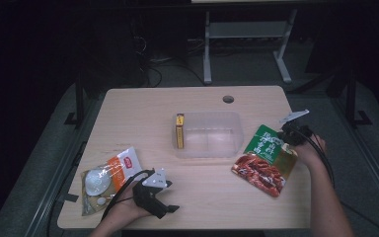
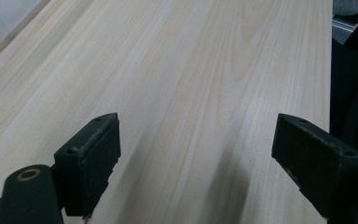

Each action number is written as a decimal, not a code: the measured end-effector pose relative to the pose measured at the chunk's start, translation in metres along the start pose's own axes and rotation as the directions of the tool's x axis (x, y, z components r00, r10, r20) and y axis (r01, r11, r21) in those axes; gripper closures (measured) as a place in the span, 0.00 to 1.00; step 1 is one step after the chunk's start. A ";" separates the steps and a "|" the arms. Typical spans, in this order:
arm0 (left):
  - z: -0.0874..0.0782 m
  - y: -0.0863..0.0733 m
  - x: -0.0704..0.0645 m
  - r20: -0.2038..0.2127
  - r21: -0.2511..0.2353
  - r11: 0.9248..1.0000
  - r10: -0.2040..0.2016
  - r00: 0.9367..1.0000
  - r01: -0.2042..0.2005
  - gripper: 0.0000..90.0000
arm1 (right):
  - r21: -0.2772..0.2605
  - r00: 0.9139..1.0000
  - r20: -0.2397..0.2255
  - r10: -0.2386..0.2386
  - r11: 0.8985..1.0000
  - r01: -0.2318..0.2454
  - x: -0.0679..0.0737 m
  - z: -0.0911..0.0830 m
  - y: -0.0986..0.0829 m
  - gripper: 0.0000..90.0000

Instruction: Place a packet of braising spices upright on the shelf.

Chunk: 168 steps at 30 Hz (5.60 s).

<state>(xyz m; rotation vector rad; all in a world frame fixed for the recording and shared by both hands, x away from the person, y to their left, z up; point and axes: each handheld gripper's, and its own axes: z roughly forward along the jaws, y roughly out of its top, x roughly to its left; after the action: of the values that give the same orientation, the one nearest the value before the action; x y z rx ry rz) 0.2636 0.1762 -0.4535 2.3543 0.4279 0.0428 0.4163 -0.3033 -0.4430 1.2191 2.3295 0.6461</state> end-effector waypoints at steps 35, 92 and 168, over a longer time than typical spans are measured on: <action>-0.002 0.000 -0.002 -0.005 -0.006 1.000 0.006 1.000 -0.006 0.17 | 0.127 0.996 -0.080 -0.047 0.990 0.057 0.019 -0.009 -0.023 1.00; -0.003 0.011 0.002 -0.041 -0.048 0.999 -0.006 0.999 0.004 0.16 | -0.133 0.848 -0.404 -0.343 0.939 0.316 0.184 -0.051 -0.013 0.81; 0.015 0.035 0.018 0.083 -0.016 0.997 -0.070 0.994 0.072 0.99 | -0.231 0.926 -0.329 -0.184 0.967 0.110 0.156 -0.072 -0.040 0.37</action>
<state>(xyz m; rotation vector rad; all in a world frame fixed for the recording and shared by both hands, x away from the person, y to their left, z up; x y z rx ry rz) 0.2935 0.1485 -0.4425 2.3111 0.4683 -0.0826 0.2687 -0.2077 -0.4333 0.8794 2.5254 1.0979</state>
